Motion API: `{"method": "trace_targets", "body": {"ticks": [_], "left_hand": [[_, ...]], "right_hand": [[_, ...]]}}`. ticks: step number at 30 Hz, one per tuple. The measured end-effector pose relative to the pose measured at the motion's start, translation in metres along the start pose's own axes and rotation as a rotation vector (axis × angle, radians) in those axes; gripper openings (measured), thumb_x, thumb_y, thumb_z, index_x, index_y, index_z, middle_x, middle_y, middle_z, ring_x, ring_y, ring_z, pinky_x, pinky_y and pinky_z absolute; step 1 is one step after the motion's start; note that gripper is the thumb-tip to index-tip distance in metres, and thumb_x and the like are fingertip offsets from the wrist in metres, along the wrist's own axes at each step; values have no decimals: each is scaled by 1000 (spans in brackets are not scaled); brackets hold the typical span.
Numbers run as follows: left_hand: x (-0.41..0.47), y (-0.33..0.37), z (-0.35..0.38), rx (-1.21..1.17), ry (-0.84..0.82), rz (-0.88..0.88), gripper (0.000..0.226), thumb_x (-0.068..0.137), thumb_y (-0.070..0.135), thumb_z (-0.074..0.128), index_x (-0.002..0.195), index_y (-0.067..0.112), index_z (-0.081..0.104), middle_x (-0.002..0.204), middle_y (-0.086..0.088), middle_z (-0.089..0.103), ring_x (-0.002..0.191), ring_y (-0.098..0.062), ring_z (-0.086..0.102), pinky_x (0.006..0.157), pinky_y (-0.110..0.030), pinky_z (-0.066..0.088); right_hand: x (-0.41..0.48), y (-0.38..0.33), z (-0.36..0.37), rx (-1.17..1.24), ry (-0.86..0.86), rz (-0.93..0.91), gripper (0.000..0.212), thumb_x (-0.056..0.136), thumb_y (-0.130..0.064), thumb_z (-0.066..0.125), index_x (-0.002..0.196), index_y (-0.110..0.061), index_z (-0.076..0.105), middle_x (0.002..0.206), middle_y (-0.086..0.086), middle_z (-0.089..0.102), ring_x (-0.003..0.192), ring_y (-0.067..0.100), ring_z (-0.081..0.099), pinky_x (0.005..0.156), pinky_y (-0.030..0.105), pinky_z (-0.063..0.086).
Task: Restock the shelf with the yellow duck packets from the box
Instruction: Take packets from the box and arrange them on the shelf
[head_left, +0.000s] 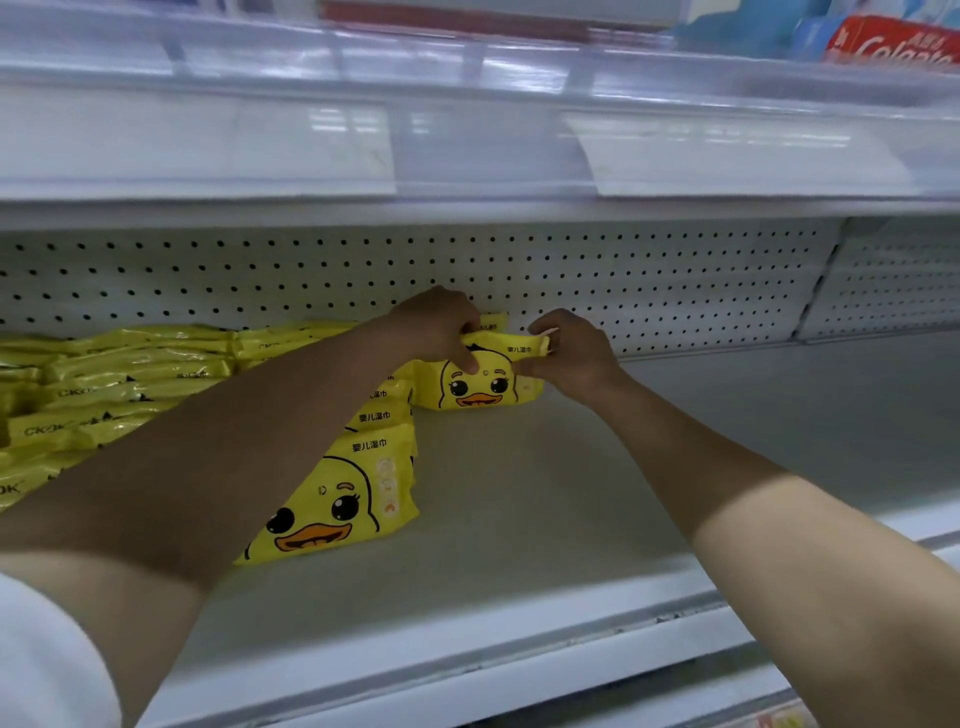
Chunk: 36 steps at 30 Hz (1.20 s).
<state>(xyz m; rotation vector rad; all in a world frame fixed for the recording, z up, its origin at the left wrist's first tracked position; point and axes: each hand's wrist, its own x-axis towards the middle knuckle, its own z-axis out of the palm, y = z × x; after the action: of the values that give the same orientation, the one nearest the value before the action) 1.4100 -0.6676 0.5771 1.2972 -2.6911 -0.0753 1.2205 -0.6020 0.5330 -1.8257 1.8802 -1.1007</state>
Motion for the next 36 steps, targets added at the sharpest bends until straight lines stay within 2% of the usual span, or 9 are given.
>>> {"method": "trace_targets", "body": {"ticks": [3,5,11,16,19,21,28,33,36], "left_hand": [[-2,-9,6,-30,7,-54,32,72,36,83,75,16,59,76,-1,55,74,-21,53,56,-26,31],[-2,-9,7,-39,12,-77,36,72,37,83,67,19,52,69,2,50,70,-19,50,53,-26,27],[3,-4,7,117,48,-104,44,72,42,81,101,12,66,98,-5,64,91,-24,60,64,-28,43],[1,2,13,260,101,-266,62,74,41,81,121,11,55,117,-8,54,108,-27,55,81,-40,52],[-2,6,19,315,152,-326,82,71,41,83,134,10,42,132,-11,45,122,-30,46,90,-44,48],[-4,12,18,330,158,-336,92,71,41,83,142,11,32,139,-12,39,128,-31,41,93,-43,46],[-35,63,-9,92,252,-319,90,68,36,86,141,20,36,137,-13,38,127,-31,38,94,-45,46],[-87,98,-19,-51,254,-430,84,65,29,88,136,20,43,129,-15,40,121,-33,44,94,-38,46],[-127,114,-21,-78,243,-522,77,69,26,85,135,24,44,132,-14,37,122,-33,43,96,-39,46]], "right_hand": [[-3,11,-2,92,-11,68,66,71,-19,89,129,-16,56,111,1,63,85,11,63,54,4,40],[-6,16,-6,76,-14,77,67,72,-21,88,131,-17,56,117,3,64,89,12,64,59,6,40],[-14,18,-11,32,-43,83,65,74,-26,87,131,-19,56,121,4,63,97,15,63,77,20,43],[-23,23,-17,44,-105,94,64,77,-26,85,133,-19,54,125,4,60,100,16,64,81,22,45],[-31,29,-24,25,-112,88,63,78,-26,83,133,-19,54,124,3,60,96,13,62,73,18,44],[-35,32,-28,22,-121,87,63,79,-26,83,133,-19,53,124,3,59,96,13,62,76,18,44],[-47,20,-53,-20,-154,22,66,76,-27,85,134,-23,53,126,4,59,103,16,62,88,26,49],[-75,0,-69,-65,-227,-99,70,77,-25,83,138,-23,48,130,8,56,112,19,55,87,25,44],[-99,-15,-76,-112,-277,-167,71,80,-26,81,141,-26,44,137,8,53,120,23,53,92,30,46]]}}
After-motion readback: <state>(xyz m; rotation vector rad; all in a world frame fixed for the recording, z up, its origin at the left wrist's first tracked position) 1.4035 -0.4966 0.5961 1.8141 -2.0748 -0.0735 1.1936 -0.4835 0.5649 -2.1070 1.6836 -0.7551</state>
